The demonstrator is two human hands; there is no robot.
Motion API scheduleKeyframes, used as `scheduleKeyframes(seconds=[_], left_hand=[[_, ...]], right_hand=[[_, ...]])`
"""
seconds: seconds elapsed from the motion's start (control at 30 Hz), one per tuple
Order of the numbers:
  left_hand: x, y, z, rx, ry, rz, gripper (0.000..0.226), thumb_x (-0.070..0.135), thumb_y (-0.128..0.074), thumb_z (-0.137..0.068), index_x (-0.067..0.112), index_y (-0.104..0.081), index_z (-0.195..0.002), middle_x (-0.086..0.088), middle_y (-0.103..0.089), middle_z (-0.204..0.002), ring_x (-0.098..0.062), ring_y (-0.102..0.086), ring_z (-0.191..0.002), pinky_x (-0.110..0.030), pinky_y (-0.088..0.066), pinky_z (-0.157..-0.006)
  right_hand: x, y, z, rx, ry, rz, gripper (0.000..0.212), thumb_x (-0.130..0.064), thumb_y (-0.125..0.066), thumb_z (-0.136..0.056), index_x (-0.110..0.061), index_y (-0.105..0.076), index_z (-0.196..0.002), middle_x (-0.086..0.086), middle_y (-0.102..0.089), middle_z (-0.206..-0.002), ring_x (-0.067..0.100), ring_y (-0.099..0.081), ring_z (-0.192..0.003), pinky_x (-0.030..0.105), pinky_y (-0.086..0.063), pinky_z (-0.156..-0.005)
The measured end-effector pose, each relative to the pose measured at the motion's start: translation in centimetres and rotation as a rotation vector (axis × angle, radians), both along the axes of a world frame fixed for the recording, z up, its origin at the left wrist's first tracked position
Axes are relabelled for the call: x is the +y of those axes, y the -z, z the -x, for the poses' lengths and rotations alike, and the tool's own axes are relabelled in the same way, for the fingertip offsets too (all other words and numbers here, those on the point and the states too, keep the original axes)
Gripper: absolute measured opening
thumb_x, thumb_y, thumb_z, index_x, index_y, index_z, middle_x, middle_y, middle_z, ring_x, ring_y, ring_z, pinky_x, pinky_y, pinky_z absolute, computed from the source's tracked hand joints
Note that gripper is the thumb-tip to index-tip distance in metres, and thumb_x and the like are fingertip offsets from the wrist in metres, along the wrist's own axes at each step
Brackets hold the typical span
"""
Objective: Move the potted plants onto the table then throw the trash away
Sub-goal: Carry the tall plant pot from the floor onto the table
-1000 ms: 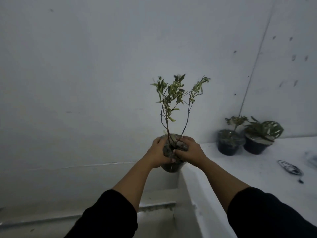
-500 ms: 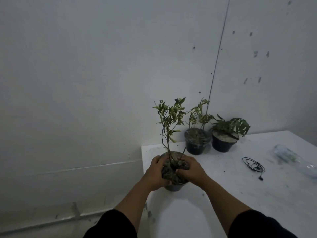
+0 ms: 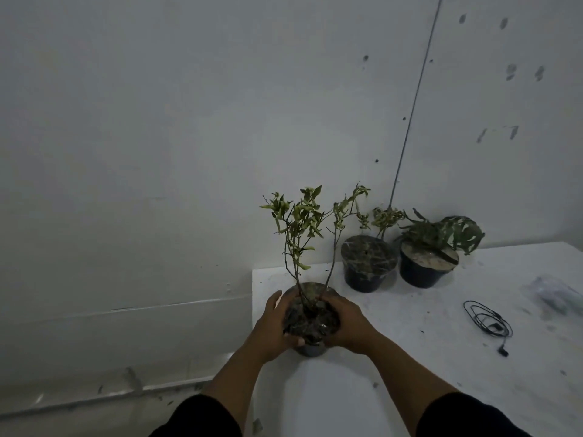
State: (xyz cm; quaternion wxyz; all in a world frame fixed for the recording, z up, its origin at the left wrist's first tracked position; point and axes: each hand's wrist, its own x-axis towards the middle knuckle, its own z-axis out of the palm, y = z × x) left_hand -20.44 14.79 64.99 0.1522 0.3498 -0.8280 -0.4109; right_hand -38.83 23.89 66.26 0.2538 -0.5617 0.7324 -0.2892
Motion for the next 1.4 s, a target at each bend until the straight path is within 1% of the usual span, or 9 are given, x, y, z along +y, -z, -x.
scheduleKeyframes(seconds=[0.27, 0.4, 0.5, 0.6, 0.77, 0.93, 1.13, 1.23, 1.4], left_hand=[[-5.2, 0.1, 2.4, -0.020, -0.028, 0.028, 0.106, 0.024, -0.080, -0.072, 0.032, -0.009, -0.150, -0.006, -0.001, -0.159, -0.024, -0.004, -0.150, -0.047, -0.033, -0.116], [-7.5, 0.1, 3.3, -0.032, -0.033, 0.010, 0.106, 0.022, -0.079, -0.071, 0.035, -0.009, -0.150, -0.005, 0.001, -0.159, -0.025, -0.004, -0.150, -0.049, -0.036, -0.113], [-9.0, 0.0, 4.0, -0.039, -0.025, 0.006, 0.106, 0.021, -0.079, -0.072, 0.032, -0.009, -0.150, -0.006, 0.000, -0.159, -0.026, -0.003, -0.150, -0.050, -0.035, -0.114], [-10.5, -0.1, 4.8, -0.063, -0.012, 0.016, 0.105, 0.018, -0.079, -0.074, 0.026, -0.009, -0.151, -0.008, 0.001, -0.160, -0.026, 0.003, -0.150, -0.049, -0.031, -0.116], [-12.6, 0.1, 5.6, -0.057, 0.017, 0.019, 0.103, 0.020, -0.079, -0.076, 0.024, -0.008, -0.151, -0.006, 0.000, -0.160, -0.027, 0.009, -0.149, -0.053, -0.029, -0.116], [-13.7, 0.2, 5.8, -0.043, 0.009, 0.021, 0.101, 0.017, -0.078, -0.076, 0.023, -0.010, -0.151, -0.006, 0.001, -0.160, -0.030, 0.004, -0.150, -0.052, -0.029, -0.116], [-13.5, 0.2, 5.8, -0.049, 0.004, 0.012, 0.100, 0.017, -0.077, -0.078, 0.025, -0.009, -0.151, -0.007, 0.002, -0.160, -0.031, 0.000, -0.150, -0.051, -0.029, -0.117], [-13.1, -0.1, 5.8, -0.080, -0.006, 0.041, 0.099, 0.018, -0.076, -0.079, 0.024, -0.009, -0.151, -0.010, 0.002, -0.160, -0.029, 0.000, -0.150, -0.043, -0.024, -0.120], [-11.7, -0.5, 6.1, -0.152, -0.074, 0.058, 0.087, 0.016, -0.071, -0.083, 0.023, -0.016, -0.151, -0.013, -0.003, -0.160, -0.027, -0.024, -0.145, -0.033, -0.028, -0.115]], right_hand=[[-6.2, 1.2, 2.4, 0.060, -0.019, -0.005, 0.094, -0.029, -0.086, -0.051, -0.023, -0.045, -0.135, 0.002, -0.053, -0.135, 0.021, -0.049, -0.125, 0.037, -0.042, -0.108], [-8.9, 2.4, 3.7, 0.078, -0.031, -0.048, 0.106, -0.045, -0.081, -0.044, -0.030, -0.035, -0.139, 0.000, -0.046, -0.141, 0.023, -0.043, -0.129, 0.044, -0.040, -0.108], [-10.7, 3.4, 4.7, 0.080, -0.038, -0.076, 0.109, -0.049, -0.078, -0.045, -0.035, -0.029, -0.140, 0.000, -0.042, -0.143, 0.025, -0.040, -0.132, 0.046, -0.040, -0.108], [-12.0, 3.7, 5.4, 0.091, -0.033, -0.086, 0.108, -0.046, -0.079, -0.049, -0.035, -0.026, -0.142, 0.003, -0.039, -0.145, 0.028, -0.037, -0.133, 0.047, -0.038, -0.109], [-13.2, 1.9, 5.4, 0.111, -0.037, -0.087, 0.103, -0.031, -0.085, -0.059, -0.023, -0.029, -0.145, 0.008, -0.038, -0.148, 0.028, -0.034, -0.136, 0.045, -0.031, -0.114], [-14.5, 1.5, 5.7, 0.134, -0.049, -0.090, 0.104, -0.030, -0.086, -0.058, -0.018, -0.031, -0.145, 0.009, -0.040, -0.147, 0.028, -0.036, -0.136, 0.044, -0.031, -0.115], [-14.1, 1.5, 5.8, 0.148, -0.034, -0.093, 0.102, -0.032, -0.085, -0.061, -0.021, -0.028, -0.145, 0.010, -0.037, -0.149, 0.031, -0.033, -0.137, 0.045, -0.031, -0.114], [-13.9, 1.0, 5.3, 0.174, -0.025, -0.099, 0.100, -0.028, -0.083, -0.065, -0.018, -0.027, -0.147, 0.012, -0.036, -0.150, 0.032, -0.033, -0.138, 0.043, -0.030, -0.116], [-12.7, 0.6, 4.3, 0.265, 0.061, -0.098, 0.091, -0.037, -0.077, -0.069, -0.023, -0.028, -0.144, 0.013, -0.041, -0.144, 0.035, -0.039, -0.131, 0.046, -0.038, -0.109]])
